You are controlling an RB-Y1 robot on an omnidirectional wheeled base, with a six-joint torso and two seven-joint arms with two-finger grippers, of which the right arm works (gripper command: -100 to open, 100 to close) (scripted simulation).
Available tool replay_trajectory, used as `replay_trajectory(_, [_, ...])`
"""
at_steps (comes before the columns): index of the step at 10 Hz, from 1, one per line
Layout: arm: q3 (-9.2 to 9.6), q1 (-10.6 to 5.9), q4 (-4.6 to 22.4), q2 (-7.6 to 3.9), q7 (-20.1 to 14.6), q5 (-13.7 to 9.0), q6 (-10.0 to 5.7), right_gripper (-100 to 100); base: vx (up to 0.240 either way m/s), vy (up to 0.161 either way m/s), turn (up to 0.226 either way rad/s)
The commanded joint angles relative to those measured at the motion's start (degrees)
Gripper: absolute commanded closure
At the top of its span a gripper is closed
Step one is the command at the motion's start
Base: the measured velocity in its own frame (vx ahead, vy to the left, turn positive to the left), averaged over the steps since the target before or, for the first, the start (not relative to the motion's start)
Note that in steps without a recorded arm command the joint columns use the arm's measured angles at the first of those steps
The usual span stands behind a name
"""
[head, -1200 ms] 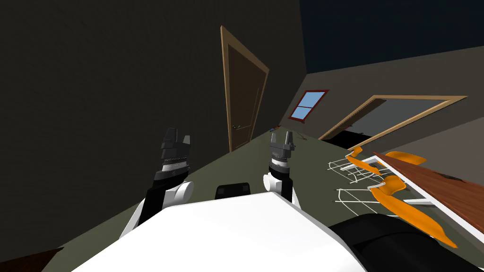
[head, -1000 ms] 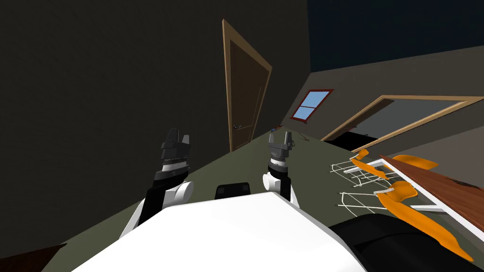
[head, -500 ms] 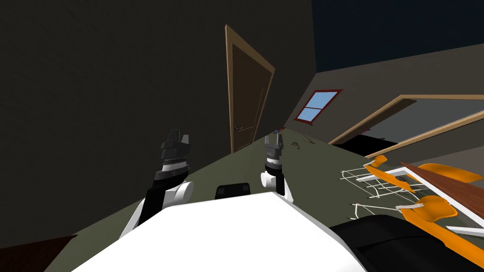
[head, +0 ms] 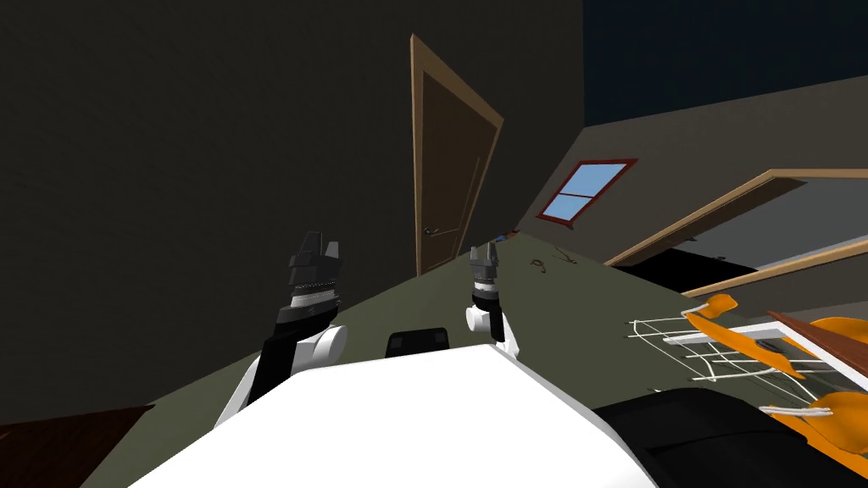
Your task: Pull the door open
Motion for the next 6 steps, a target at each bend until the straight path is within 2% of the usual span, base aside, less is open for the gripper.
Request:
replay_trajectory(1, [-0.16, -1.25, 2.86, -0.50, 0.18, -0.07, -0.52, -100, 0.080, -0.055, 0.130])
replay_trajectory(2, [-0.33, -2.19, 4.65, -0.84, 0.26, -0.13, -0.64, -100, 0.078, -0.057, 0.143])
replay_trajectory(3, [-0.33, -2.19, 5.42, -0.84, 0.26, -0.13, -0.64, -100, 0.053, -0.039, 0.044])
replay_trajectory(4, [-0.49, -3.13, 7.51, -1.18, 0.33, -0.20, -0.76, -100, 0.054, -0.032, 0.071])
replay_trajectory(6, [-0.84, -5.12, 11.05, -1.85, 0.50, -0.33, -1.01, -100, 0.070, -0.044, 0.155])
